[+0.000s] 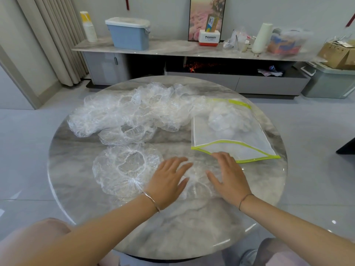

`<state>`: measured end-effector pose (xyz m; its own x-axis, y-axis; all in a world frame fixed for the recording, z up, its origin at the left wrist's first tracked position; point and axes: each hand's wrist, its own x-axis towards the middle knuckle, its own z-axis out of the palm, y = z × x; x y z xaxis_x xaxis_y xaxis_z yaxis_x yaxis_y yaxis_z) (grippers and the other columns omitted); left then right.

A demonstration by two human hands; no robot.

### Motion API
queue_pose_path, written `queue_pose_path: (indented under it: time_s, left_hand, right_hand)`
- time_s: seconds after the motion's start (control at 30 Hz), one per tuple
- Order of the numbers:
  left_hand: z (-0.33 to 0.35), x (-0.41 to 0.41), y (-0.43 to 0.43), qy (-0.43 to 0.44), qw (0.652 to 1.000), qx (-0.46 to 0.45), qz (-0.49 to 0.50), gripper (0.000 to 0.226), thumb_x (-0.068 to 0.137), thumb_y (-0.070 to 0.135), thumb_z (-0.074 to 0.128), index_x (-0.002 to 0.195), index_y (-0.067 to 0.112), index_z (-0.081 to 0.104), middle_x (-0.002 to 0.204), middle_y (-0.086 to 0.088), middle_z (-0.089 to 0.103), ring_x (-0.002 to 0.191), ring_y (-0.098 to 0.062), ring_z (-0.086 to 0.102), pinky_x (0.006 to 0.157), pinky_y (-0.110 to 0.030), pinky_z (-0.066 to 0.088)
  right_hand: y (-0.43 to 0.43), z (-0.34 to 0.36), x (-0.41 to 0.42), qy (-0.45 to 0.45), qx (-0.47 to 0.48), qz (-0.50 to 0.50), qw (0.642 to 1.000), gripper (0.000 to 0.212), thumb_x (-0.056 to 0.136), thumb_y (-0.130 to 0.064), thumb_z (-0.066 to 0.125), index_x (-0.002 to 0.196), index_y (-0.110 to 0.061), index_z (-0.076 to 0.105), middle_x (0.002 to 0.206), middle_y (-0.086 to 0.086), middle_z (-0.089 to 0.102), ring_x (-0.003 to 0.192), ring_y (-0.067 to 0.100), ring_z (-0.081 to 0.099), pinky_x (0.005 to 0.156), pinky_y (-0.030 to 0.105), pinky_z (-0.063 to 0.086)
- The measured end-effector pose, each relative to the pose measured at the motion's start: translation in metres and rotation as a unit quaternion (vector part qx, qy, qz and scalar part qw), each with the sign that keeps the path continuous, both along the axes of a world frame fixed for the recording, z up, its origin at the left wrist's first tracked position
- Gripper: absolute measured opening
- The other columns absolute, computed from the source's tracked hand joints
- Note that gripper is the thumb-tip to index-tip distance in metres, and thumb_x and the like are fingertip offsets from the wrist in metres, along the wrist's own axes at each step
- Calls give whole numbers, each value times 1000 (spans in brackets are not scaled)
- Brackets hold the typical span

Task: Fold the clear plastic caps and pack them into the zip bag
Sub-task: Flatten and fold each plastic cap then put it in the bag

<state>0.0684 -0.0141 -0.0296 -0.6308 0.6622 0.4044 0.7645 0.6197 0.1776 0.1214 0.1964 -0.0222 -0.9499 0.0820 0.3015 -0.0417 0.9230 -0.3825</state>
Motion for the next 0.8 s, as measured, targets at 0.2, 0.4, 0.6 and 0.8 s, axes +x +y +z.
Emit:
queue_pose_path:
  time_s: [0.2, 0.4, 0.6, 0.8]
  left_hand:
    - [-22, -3, 10, -134, 970, -203, -27, 90, 76, 68, -20, 150, 21, -1, 158, 4, -5, 145, -18, -6, 112, -28, -14]
    - [-37, -9, 11, -144, 970, -191, -45, 87, 66, 69, -31, 141, 27, -18, 158, 4, -9, 145, -16, -10, 112, -27, -14]
    - [-22, -5, 9, -171, 963, -207, -36, 93, 71, 68, -19, 150, 24, 2, 158, 3, -1, 146, -17, 1, 115, -29, -3]
    - [-15, -6, 4, -55, 990, -128, -28, 49, 89, 44, 30, 94, 18, 71, 88, 0, 67, 78, -20, 61, 75, -28, 42]
  right_hand:
    - [-7, -28, 3, -190, 71, 99, 974, 98, 68, -79, -19, 150, -31, 6, 152, -19, -11, 140, 1, -16, 115, 27, -7]
    - [0, -40, 6, -218, 95, 96, 966, 90, 62, -77, -31, 141, -36, -16, 148, -21, -21, 139, 0, -20, 109, 21, -18]
    - [0, -38, 5, -213, 96, 107, 966, 94, 64, -76, -29, 146, -34, -11, 149, -19, -19, 142, 5, -16, 111, 23, -18]
    - [-9, -9, 6, 19, 180, 272, 945, 44, 92, -49, 41, 123, -22, 55, 133, 1, 53, 126, 18, 43, 107, 34, 25]
